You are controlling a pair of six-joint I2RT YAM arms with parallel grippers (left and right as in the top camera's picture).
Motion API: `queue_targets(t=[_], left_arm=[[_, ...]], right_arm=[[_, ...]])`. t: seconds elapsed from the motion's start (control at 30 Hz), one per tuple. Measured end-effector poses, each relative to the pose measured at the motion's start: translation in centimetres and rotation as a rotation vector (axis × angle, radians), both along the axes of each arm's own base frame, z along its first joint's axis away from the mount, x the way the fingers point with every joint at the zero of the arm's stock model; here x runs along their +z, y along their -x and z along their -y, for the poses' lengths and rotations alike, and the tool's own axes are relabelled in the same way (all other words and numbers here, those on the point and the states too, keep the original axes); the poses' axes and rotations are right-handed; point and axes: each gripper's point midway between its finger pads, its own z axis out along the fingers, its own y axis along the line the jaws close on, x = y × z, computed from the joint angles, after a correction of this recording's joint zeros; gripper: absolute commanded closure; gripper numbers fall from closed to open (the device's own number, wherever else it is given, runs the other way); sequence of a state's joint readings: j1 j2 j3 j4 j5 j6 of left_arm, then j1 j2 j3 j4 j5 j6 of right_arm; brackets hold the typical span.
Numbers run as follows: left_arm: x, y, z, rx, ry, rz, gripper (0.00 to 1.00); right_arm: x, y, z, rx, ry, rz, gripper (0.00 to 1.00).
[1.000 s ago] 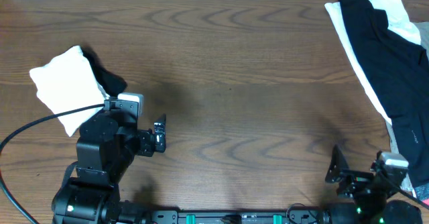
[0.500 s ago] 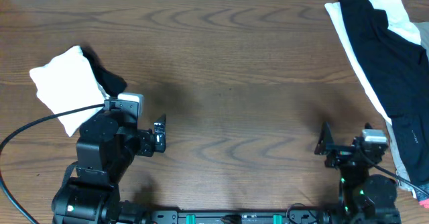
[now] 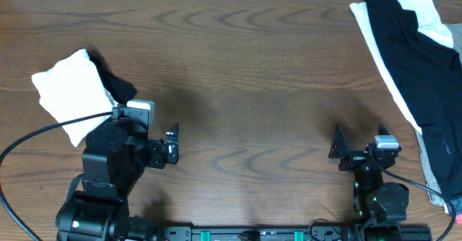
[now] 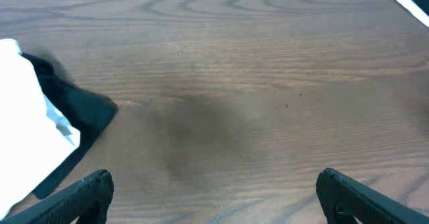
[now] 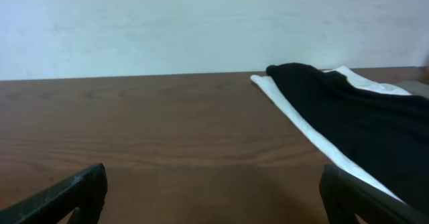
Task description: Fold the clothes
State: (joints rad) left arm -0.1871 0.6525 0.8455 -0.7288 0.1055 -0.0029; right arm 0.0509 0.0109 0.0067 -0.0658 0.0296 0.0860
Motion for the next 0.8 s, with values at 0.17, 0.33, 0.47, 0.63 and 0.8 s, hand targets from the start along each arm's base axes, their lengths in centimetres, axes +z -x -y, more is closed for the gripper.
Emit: queue_targets(t=[0.17,0.33,0.47,0.63,0.8], left_arm=[[0.01,-0.01,0.00,0.000,0.000,0.000,0.02],[0.01,-0.01,0.00,0.000,0.000,0.000,0.02],[0.01,-0.01,0.00,0.000,0.000,0.000,0.02],[0.01,-0.01,0.00,0.000,0.000,0.000,0.02],[0.01,-0.01,0.00,0.000,0.000,0.000,0.02]], right_arm=[[-0.05,0.01,-0.11,0.006,0.000,-0.002,0.01],[-0.05,0.01,-0.14,0.008,0.000,-0.002,0.01],[-0.05,0.01,-0.14,0.008,0.000,-0.002,0.01],[-0.05,0.01,-0.14,0.008,0.000,-0.002,0.01],[-0.05,0.01,-0.14,0.008,0.000,-0.002,0.01]])
